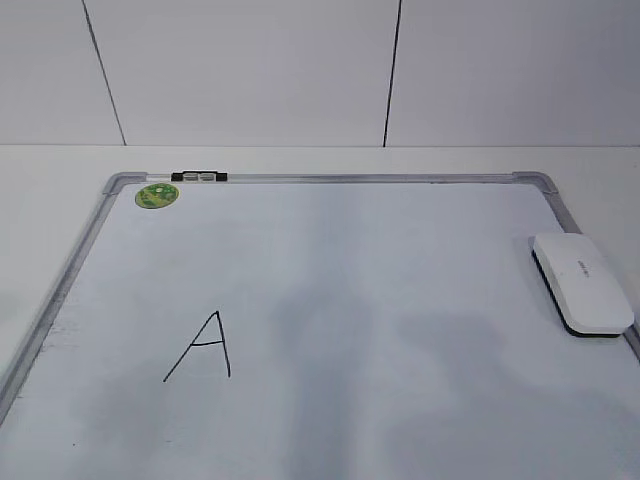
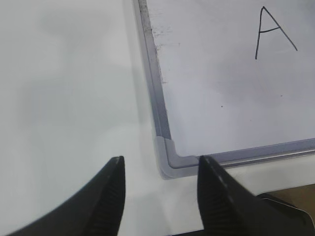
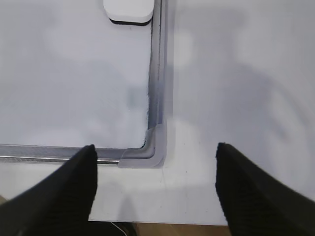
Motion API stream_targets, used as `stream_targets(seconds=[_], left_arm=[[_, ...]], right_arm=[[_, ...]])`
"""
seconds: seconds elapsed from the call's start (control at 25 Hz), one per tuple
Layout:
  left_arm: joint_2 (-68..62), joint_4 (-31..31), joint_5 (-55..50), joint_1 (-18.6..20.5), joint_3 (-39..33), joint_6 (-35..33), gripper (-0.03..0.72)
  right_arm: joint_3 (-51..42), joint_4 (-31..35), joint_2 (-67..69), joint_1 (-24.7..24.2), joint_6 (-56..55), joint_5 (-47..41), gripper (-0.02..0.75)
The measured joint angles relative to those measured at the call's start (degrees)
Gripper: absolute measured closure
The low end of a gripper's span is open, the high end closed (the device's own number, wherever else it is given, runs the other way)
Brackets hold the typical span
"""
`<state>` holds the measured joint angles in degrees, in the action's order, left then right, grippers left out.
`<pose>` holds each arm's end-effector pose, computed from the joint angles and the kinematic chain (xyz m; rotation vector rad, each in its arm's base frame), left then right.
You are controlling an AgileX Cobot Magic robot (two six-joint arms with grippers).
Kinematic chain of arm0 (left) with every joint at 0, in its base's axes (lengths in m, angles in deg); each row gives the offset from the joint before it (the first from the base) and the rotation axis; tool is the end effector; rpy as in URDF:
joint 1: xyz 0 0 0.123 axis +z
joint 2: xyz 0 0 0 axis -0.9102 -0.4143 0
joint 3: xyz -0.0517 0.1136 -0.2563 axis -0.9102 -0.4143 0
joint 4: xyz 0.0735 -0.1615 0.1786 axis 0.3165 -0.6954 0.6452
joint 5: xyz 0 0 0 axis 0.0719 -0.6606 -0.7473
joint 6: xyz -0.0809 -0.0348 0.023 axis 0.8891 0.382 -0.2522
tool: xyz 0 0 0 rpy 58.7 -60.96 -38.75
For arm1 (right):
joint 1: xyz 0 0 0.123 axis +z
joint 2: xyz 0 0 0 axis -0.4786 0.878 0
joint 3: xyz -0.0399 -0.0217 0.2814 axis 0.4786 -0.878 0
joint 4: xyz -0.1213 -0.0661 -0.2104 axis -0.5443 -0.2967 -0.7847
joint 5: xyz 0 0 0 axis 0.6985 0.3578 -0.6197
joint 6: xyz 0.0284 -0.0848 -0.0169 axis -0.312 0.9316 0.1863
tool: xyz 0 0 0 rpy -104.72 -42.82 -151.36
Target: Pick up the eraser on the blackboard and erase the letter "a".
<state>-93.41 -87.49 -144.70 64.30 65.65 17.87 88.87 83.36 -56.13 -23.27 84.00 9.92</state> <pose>0.0488 -0.0145 0.2688 0.1549 2.4398 -0.1677 0.0353 -0.0046 0.2671 -0.0926 2.4150 -0.0704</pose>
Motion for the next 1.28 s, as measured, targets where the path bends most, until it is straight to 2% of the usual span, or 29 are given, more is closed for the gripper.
stream_targets(seconds=[0.92,1.28], left_arm=[[0.21,0.0,0.0,0.0,0.0,0.0,0.329],[9.45,0.0,0.0,0.0,0.0,0.0,0.33]], right_arm=[[-0.04,0.0,0.0,0.0,0.0,0.22,0.145],[-0.04,0.0,-4.96,-1.0,0.0,0.22,0.145]])
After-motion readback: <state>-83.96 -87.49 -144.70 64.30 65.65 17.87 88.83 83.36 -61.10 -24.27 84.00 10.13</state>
